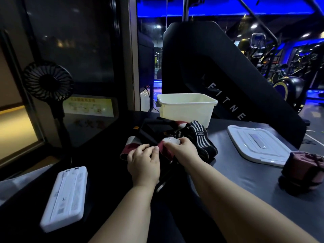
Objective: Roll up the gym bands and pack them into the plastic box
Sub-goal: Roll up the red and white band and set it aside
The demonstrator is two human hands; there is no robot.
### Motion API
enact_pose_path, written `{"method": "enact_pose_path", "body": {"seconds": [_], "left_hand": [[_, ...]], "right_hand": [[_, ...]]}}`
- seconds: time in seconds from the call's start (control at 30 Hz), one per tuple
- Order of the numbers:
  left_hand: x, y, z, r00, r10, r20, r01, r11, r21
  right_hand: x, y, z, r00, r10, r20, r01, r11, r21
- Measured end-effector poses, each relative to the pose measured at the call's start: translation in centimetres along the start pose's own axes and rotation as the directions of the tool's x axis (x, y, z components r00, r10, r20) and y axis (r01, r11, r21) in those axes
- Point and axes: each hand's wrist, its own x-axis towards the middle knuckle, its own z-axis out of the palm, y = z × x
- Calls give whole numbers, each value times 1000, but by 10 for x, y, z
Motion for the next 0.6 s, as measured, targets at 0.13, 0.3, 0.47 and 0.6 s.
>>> {"method": "enact_pose_path", "body": {"seconds": [0.13,0.3,0.47,0.6], "left_hand": [[-2,4,-3,1000,4,4,-3,996,-86],[-6,5,-4,993,117,-32,-120,977,-175],[5,-4,-9,949,-215,-229,171,965,-199],[16,-15,-11,908,-419,1,387,837,-386]], "right_hand": [[-4,3,-6,1000,-12,8,11,986,168],[-10,10,-13,1000,-25,17,17,932,362],[-13,18,-21,997,17,75,-54,855,516],[-17,28,-21,996,-16,91,-35,845,533]]}}
